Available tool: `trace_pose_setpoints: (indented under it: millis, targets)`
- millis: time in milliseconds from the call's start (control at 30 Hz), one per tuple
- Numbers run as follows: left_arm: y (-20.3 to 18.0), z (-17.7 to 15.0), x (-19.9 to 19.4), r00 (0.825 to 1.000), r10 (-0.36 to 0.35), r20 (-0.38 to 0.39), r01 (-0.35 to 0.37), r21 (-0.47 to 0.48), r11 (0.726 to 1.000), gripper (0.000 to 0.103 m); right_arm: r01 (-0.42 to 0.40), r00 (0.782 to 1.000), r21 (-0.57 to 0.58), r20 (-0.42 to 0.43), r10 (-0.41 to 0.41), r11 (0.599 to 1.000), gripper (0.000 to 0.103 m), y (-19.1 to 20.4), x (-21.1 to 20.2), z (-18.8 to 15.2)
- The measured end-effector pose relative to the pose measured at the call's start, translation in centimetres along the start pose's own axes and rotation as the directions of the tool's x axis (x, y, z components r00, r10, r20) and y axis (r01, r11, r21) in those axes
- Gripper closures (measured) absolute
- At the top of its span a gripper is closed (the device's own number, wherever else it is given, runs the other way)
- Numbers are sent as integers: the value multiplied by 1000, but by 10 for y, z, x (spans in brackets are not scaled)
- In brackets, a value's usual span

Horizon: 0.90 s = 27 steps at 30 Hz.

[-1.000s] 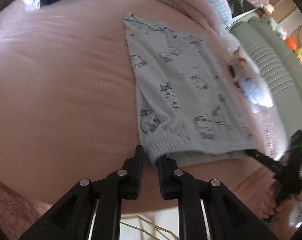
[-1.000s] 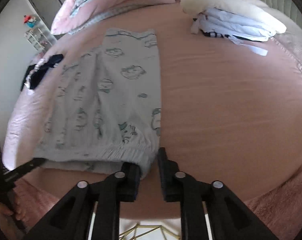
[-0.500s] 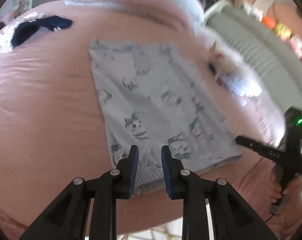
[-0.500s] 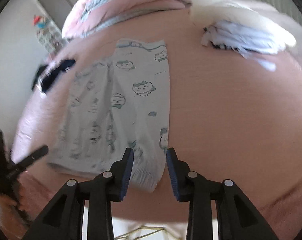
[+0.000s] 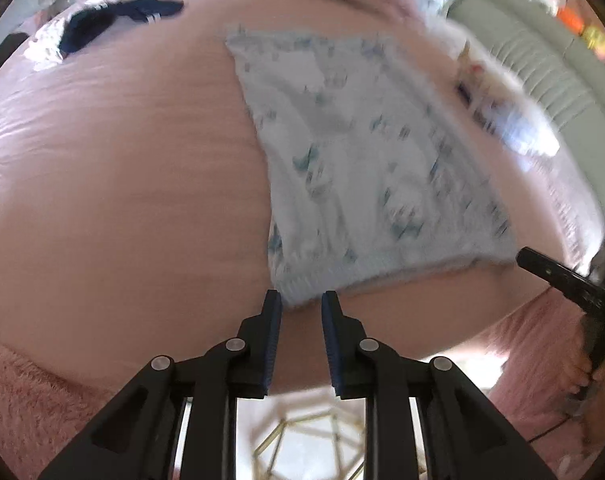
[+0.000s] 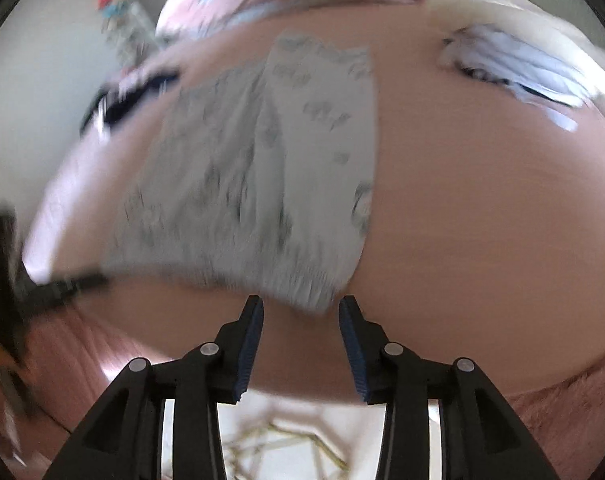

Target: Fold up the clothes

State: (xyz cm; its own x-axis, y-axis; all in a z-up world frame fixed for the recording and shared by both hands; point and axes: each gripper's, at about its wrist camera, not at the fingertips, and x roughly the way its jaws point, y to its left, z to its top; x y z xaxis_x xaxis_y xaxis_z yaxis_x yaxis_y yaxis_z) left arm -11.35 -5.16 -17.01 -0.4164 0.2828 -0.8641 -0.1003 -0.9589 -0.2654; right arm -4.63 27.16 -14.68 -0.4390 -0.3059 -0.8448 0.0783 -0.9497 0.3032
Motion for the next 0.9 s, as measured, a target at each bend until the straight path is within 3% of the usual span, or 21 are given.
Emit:
trace_pose_setpoints:
  millis: [67,200,367,467,567,733,833,900]
  targets:
    - [-11,9,-7,998,-32,59,28,55,998,84,21,998,22,51,-22,1000,63,-4,-1,16]
    - [-35,30,21,994,-101,45,95,116,989,84,93,996,-26,-14,-93,995,63,-2,36,42]
    - [-51,27,72,990,-59,-131,76,131,989,84,107,992,-103,-55,-113,989,61,12,56,31]
    - [-49,21,68,988,-66,-137,84,130,988,84,100,992,-126,-63,-109,987,61,14,56,23]
    - [-46,17,63,987,-78,-138,96,130,987,84,41,995,-90,-92,-50,995,62,4,52,16]
    - [-41,9,54,985,-98,-141,116,129,985,84,53,993,-164,-99,-70,985,62,17,50,9]
    - [-31,12,39,985,-130,-112,142,102,985,84,-62,998,-91,-38,59,994,62,12,37,15]
    - [-11,13,22,989,-146,-29,147,22,989,82,-97,995,-1,28,97,995,62,1,29,23]
